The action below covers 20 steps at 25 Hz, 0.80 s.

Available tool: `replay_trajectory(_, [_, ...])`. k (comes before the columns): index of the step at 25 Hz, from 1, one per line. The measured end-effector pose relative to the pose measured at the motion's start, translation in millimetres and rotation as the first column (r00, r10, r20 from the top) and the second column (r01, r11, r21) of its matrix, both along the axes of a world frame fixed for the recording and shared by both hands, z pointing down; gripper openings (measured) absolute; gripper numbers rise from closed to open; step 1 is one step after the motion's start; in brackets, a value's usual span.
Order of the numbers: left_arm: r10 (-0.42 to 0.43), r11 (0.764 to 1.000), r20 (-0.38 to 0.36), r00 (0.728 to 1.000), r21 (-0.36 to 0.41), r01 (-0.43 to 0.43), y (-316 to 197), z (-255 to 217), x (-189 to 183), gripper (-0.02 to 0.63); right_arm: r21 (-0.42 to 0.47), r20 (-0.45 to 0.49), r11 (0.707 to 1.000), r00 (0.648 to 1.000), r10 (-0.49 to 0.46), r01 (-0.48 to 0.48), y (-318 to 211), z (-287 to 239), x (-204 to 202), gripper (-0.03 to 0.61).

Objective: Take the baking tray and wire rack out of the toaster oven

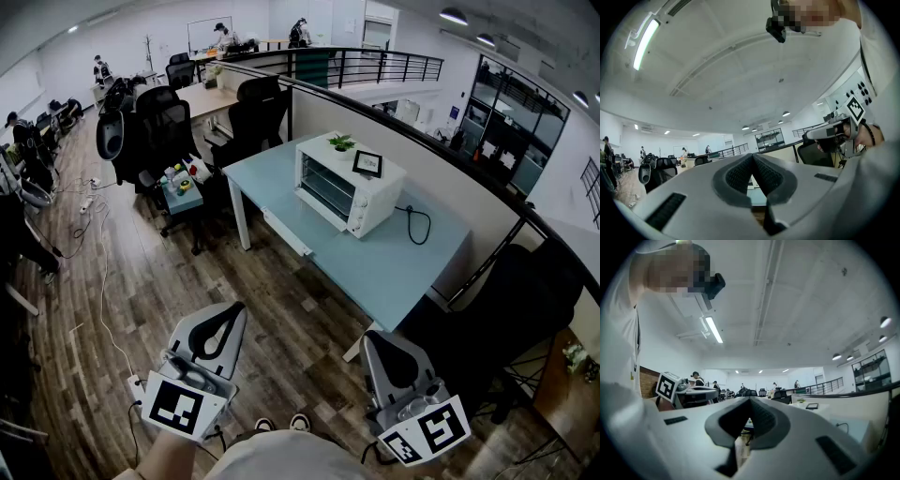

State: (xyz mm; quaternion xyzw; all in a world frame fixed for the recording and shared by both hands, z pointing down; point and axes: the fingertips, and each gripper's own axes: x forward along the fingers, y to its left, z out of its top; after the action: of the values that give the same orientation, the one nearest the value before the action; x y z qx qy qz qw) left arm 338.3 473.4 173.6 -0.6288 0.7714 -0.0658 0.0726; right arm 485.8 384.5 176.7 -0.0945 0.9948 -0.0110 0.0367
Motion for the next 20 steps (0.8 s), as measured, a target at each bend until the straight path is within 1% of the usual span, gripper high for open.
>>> replay_trajectory(7, [-0.025, 1.0, 0.002, 1.0, -0.001, 0.025, -5, 2, -9, 0.003, -0.017, -0.012, 0.999, 0.999, -0.04, 0.04, -8, 12, -14, 0.003])
replay_trajectory(10, [-0.068, 0.998, -0.01, 0.998, 0.007, 0.068, -6, 7, -15, 0.003, -0.024, -0.01, 0.998, 0.998, -0.059, 0.059, -16, 20, -21, 0.003])
replay_trajectory(12, [-0.11, 0.994, -0.021, 0.994, 0.025, 0.111, -6, 9, -20, 0.004, -0.03, -0.005, 0.998, 0.999, -0.054, 0.054, -24, 24, -25, 0.003])
replay_trajectory(13, [-0.13, 0.991, -0.026, 0.991, 0.03, 0.131, -7, 10, -23, 0.015, -0.031, -0.007, 0.998, 0.999, -0.048, 0.048, -27, 26, -28, 0.016])
replay_trajectory(14, [-0.148, 0.988, -0.03, 0.988, 0.031, 0.149, -8, 11, -26, 0.145, -0.03, -0.013, 0.999, 0.999, -0.044, 0.044, -31, 28, -31, 0.178])
replay_trajectory(15, [-0.166, 0.985, -0.033, 0.986, 0.032, 0.167, -11, 12, -30, 0.318, -0.028, -0.017, 0.999, 0.999, -0.037, 0.037, -35, 29, -34, 0.32])
replay_trajectory(16, [-0.183, 0.982, -0.033, 0.983, 0.038, 0.184, -12, 11, -35, 0.351, -0.024, -0.017, 0.999, 1.0, -0.026, 0.026, -39, 30, -37, 0.358])
replay_trajectory(18, [-0.206, 0.977, -0.026, 0.978, 0.055, 0.207, -14, 11, -43, 0.371, -0.017, -0.007, 1.0, 1.0, -0.003, 0.003, -49, 28, -41, 0.37])
replay_trajectory(20, [-0.221, 0.973, -0.024, 0.975, 0.059, 0.222, -16, 14, -50, 0.374, -0.019, 0.0, 1.0, 1.0, 0.004, -0.004, -58, 28, -46, 0.37])
